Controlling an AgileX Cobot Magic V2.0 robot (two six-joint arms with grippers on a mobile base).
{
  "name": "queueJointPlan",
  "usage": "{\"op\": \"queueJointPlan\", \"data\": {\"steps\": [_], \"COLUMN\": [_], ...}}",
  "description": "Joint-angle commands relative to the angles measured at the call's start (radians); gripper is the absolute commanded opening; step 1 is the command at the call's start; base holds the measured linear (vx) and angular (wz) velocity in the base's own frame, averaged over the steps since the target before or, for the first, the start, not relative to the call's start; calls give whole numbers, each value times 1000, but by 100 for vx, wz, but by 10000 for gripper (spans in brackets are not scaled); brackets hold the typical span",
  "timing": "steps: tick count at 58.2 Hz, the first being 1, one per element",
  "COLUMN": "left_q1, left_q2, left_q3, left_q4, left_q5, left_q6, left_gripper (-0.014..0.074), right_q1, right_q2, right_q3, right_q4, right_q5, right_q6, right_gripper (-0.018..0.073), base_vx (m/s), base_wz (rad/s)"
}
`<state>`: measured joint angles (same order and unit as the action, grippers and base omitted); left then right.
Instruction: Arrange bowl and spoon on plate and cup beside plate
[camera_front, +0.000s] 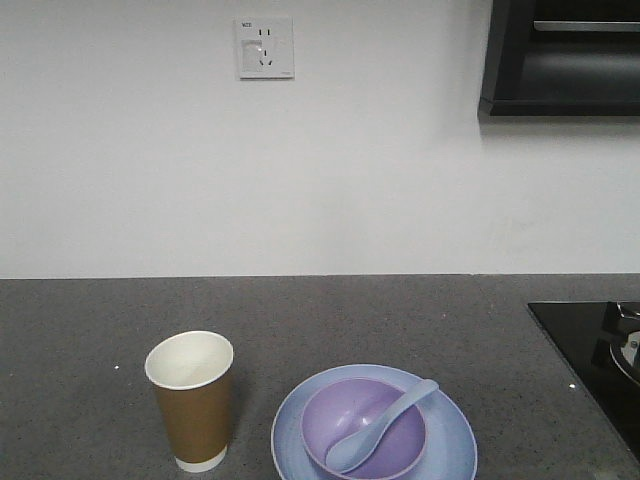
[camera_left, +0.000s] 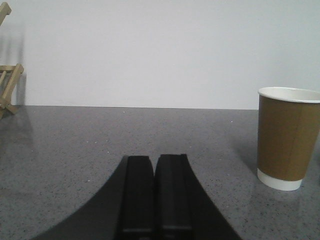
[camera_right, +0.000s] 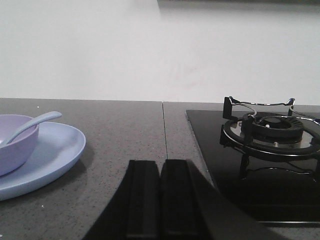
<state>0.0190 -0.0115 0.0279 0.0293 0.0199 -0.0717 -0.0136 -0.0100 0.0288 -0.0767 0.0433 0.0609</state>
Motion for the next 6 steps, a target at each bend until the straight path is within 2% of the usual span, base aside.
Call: {"op": "queueJointPlan", "data": {"steps": [1,6], "left_q1": [-4,-4], "left_q2": [-14,-14], "left_q3": [26,26], "left_q4": [-10,-10], "left_q5": [-90,-90], "left_q6": [-8,-8], "left_gripper": [-6,-6], "right_q1": [1,1], "right_q2": [-22,-22], "right_q3": [19,19], "right_q4": [-2,-2], "right_q5": [-76,-76], "right_q6": [-8,-8], "right_gripper": [-12,-11], "base_vx": [0,0], "base_wz": [0,0]}}
